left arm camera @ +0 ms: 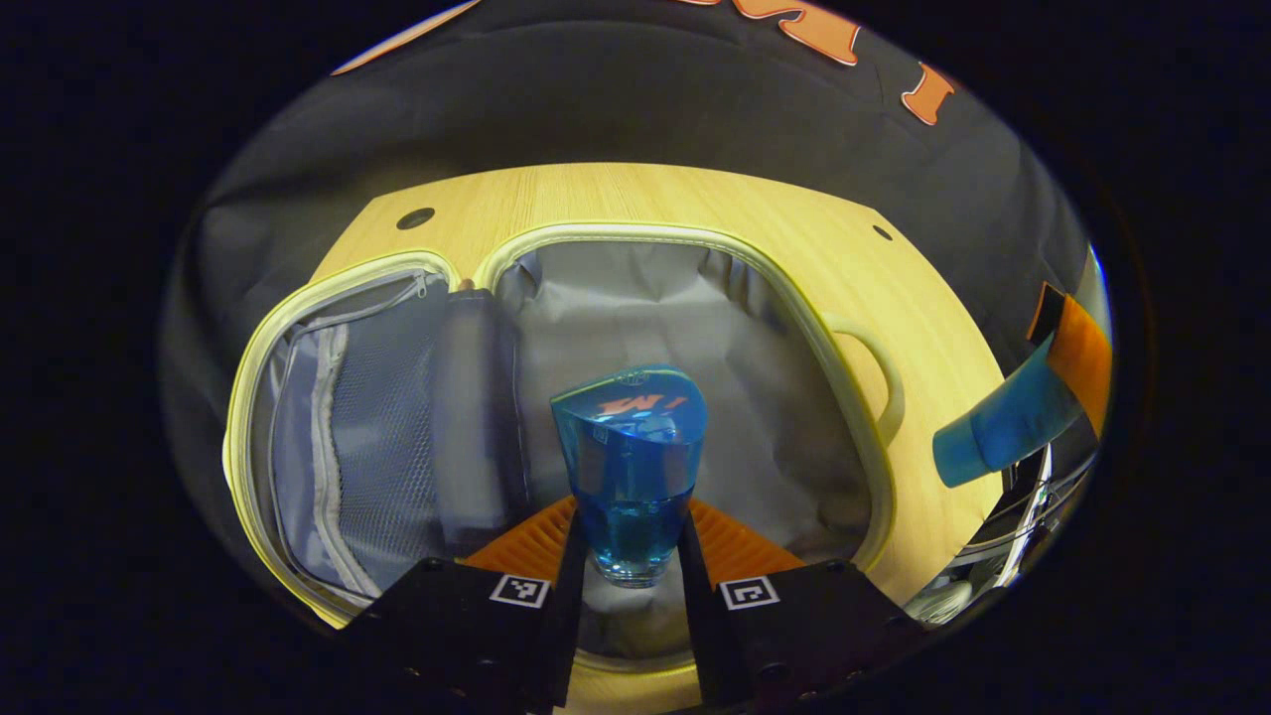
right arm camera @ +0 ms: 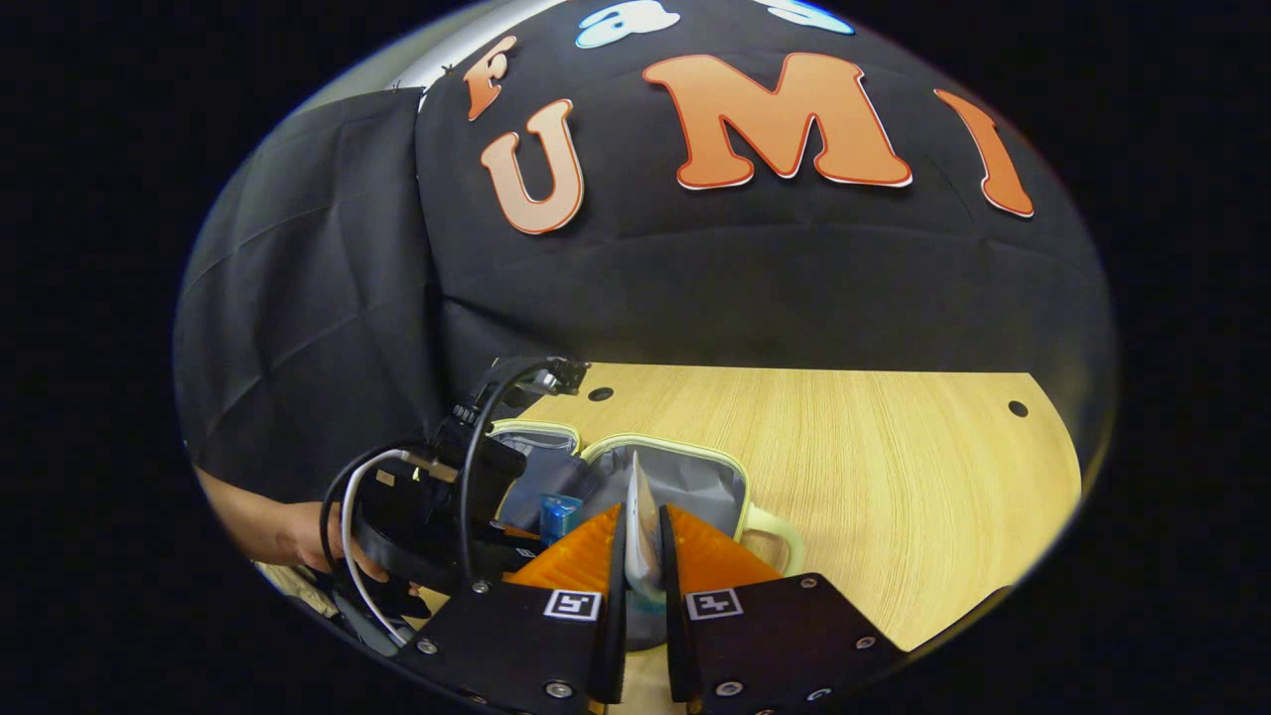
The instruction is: First open the suitcase, pack the skin care products into it, and then close the suitcase.
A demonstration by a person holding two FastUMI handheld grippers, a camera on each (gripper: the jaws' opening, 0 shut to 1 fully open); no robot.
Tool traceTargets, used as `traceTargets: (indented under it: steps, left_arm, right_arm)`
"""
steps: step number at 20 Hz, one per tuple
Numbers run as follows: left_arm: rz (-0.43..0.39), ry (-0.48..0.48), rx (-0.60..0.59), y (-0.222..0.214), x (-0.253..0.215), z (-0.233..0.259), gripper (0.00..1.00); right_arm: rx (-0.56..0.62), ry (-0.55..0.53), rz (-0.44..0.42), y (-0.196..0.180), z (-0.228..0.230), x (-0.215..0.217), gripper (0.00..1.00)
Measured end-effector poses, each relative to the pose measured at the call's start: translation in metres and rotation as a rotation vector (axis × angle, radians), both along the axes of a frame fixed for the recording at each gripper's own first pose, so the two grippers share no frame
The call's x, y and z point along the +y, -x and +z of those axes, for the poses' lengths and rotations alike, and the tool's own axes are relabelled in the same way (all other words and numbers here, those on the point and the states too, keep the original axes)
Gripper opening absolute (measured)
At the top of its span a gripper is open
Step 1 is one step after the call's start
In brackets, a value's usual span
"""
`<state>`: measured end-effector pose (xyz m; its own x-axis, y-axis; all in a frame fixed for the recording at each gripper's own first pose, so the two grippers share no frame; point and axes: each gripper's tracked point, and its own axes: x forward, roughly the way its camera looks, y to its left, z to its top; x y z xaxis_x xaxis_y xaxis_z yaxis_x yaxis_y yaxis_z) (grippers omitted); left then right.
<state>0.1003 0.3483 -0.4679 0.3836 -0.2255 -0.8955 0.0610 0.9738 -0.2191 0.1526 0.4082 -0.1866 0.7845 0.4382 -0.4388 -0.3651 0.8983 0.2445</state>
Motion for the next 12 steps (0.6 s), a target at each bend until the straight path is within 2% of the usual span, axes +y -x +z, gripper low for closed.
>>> traceTargets:
  steps: [8, 12]
  left_arm:
    - [0.053, -0.009, 0.039, -0.017, 0.0, -0.031, 0.49]
    - [0.077, 0.055, -0.019, -0.018, -0.005, -0.013, 0.54]
  right_arm:
    - [0.07, 0.003, 0.014, -0.009, -0.028, 0.011, 0.17]
    - [0.112, -0.008, 0.009, -0.012, -0.04, 0.014, 0.17]
